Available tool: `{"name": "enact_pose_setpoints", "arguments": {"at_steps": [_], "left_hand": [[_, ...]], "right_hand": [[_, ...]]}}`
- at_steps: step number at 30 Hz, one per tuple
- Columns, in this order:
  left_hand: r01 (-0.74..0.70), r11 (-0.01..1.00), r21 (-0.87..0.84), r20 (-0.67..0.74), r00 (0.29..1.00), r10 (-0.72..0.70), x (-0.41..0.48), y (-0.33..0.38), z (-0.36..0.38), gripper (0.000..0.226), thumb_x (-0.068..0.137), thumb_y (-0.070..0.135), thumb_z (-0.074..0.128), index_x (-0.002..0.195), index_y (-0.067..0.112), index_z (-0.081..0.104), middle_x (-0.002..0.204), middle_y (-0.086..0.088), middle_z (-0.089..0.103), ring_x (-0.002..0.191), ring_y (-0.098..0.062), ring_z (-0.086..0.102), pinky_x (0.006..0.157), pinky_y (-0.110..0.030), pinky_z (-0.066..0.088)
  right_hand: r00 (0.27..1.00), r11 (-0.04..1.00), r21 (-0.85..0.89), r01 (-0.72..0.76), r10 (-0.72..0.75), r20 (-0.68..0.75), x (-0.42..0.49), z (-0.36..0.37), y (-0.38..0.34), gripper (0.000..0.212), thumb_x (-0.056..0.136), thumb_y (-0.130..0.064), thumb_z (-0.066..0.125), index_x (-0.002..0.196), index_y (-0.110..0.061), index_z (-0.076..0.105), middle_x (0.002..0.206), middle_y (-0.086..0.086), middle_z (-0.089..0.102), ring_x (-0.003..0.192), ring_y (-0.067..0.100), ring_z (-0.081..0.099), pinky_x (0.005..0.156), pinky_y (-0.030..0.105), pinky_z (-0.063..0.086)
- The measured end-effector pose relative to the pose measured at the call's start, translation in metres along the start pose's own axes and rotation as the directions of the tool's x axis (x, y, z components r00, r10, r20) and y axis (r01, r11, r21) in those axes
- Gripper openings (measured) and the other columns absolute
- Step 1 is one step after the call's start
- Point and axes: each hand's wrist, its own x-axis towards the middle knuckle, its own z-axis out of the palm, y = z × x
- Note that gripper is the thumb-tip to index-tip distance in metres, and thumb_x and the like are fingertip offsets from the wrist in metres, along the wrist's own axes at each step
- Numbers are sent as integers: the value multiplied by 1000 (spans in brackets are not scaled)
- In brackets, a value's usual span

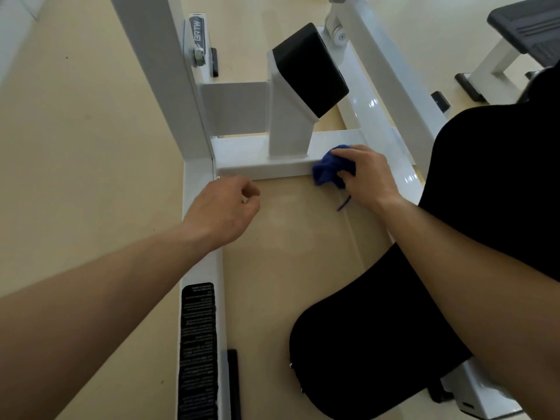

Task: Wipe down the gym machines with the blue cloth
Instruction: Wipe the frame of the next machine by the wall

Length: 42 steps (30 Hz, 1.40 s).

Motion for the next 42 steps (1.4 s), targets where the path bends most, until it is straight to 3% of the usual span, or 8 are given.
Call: {"name": "enact_pose_setpoints", "arguments": {"at_steps": [3, 6, 12, 16, 19, 26, 32, 42], "left_hand": [[123, 964, -235, 42, 992, -116, 4, 14, 5, 45, 94, 36, 59, 136, 26, 49, 105, 13, 63, 96, -13, 63, 85, -27, 52], [393, 714, -580, 272, 919, -285, 3, 29, 10, 55, 99, 40, 54, 148, 29, 32, 120, -1, 61, 93, -21, 69, 81, -37, 59], [278, 651, -707, 30, 931, -364, 8, 10, 7, 23, 87, 12, 67, 110, 13, 66, 101, -12, 71, 87, -26, 72, 78, -42, 61], [233, 670, -705, 15, 949, -315, 8, 1, -4, 16, 89, 7, 66, 100, 19, 68, 99, -10, 72, 93, -26, 71, 82, -40, 60], [199, 702, -684, 46, 972, -231, 6, 8, -12, 22, 93, 10, 63, 112, 19, 69, 101, -4, 73, 94, -21, 71, 78, -30, 59], [176, 984, -9, -152, 973, -175, 5, -31, -59, 29, 92, 26, 56, 120, 27, 65, 105, 9, 65, 94, -12, 55, 84, -24, 40], [322, 947, 0, -230, 921, -314, -11, -85, -84, 28, 92, 27, 56, 119, 26, 62, 108, 9, 64, 94, -14, 57, 81, -26, 36], [210, 977, 21, -157, 966, -204, -18, -74, -71, 28, 95, 26, 54, 122, 22, 60, 116, 8, 62, 100, -15, 56, 89, -29, 42]], "right_hand": [[998, 990, 139, -28, 19, 67, -22, 3, -34, 67, 83, -12, 75, 140, -28, 43, 119, -4, 61, 100, 13, 61, 81, 27, 55], [996, 953, 297, -56, 33, 84, -33, 14, -74, 57, 77, -23, 84, 119, -25, 46, 106, -8, 60, 86, 8, 62, 61, 20, 56], [972, 881, 473, -2, -110, 209, -45, 31, -104, 37, 94, -29, 67, 131, -27, 64, 132, -14, 49, 120, 1, 49, 91, 4, 40], [885, 427, 797, -427, 16, 465, -50, 31, -108, 32, 105, -18, 48, 133, -22, 62, 128, 2, 65, 113, 24, 66, 94, 41, 57], [940, 466, 824, -322, 54, 337, -43, 35, -110, 38, 95, -5, 63, 130, -21, 58, 117, 9, 68, 99, 28, 72, 84, 46, 61], [957, 779, 558, -288, 223, 183, -30, 76, -120, 43, 79, -22, 80, 118, -24, 61, 99, -11, 64, 86, 11, 67, 65, 22, 55], [980, 929, 338, -149, 185, -74, -6, 127, -154, 41, 89, -22, 65, 129, -29, 60, 124, -1, 56, 107, 20, 57, 91, 30, 46], [934, 871, -357, 337, -358, 8, 14, 119, -129, 39, 74, -12, 78, 111, -12, 65, 103, 16, 59, 79, 35, 58, 56, 36, 50]]}}
